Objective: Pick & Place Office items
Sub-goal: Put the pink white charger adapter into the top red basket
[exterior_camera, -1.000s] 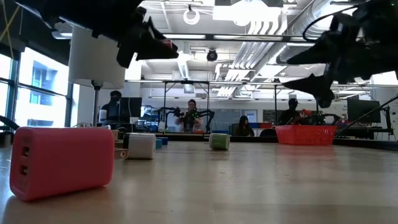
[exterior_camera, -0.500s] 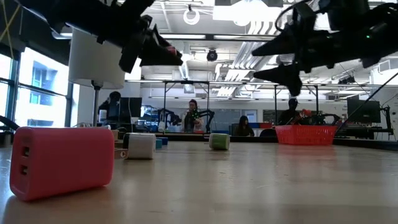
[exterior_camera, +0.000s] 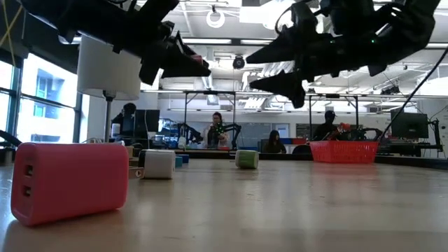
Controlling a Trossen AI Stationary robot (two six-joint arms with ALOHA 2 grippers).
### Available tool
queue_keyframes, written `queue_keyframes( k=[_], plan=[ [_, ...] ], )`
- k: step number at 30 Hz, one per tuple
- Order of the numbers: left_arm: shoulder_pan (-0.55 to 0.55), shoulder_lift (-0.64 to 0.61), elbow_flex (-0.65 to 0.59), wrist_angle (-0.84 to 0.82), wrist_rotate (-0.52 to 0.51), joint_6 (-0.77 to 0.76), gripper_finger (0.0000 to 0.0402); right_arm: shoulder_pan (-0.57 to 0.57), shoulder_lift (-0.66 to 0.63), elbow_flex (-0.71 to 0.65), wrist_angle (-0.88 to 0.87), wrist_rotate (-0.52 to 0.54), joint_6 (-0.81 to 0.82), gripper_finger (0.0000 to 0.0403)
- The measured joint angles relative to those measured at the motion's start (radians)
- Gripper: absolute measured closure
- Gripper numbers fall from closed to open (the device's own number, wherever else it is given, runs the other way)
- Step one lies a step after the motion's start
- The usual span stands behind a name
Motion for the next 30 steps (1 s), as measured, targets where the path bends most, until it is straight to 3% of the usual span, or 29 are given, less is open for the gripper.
queue_keyframes(
  k=[11,18,30],
  plan=[
    [0.029,0.015,0.005,0.055,0.075,0.005,0.0272,0.000,0.013,0.023,0.004,-0.020,0.000,0.0154],
    [0.033,0.103,0.078,0.049,0.085,0.096,0.0272,0.000,0.013,0.023,0.009,-0.022,0.002,0.0154],
    [0.051,0.150,0.153,0.046,0.149,0.097,0.0272,0.000,0.013,0.023,0.018,-0.047,0.001,0.0154]
  ],
)
